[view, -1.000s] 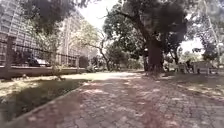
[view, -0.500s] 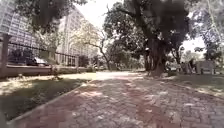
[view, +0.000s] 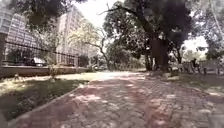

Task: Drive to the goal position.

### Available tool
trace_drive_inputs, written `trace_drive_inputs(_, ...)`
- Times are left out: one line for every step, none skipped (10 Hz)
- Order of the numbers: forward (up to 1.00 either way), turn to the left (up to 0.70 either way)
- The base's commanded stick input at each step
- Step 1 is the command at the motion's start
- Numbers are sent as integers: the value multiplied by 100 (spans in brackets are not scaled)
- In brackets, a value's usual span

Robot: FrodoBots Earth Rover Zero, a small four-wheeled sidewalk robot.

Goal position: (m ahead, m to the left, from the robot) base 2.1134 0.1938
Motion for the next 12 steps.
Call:
trace_drive_inputs(70, 0)
trace_drive_inputs(70, 0)
trace_drive_inputs(70, 0)
trace_drive_inputs(70, 0)
trace_drive_inputs(70, 0)
trace_drive_inputs(70, 0)
trace_drive_inputs(70, 0)
trace_drive_inputs(70, 0)
trace_drive_inputs(70, 0)
trace_drive_inputs(70, 0)
trace_drive_inputs(70, -33)
trace_drive_inputs(70, -35)
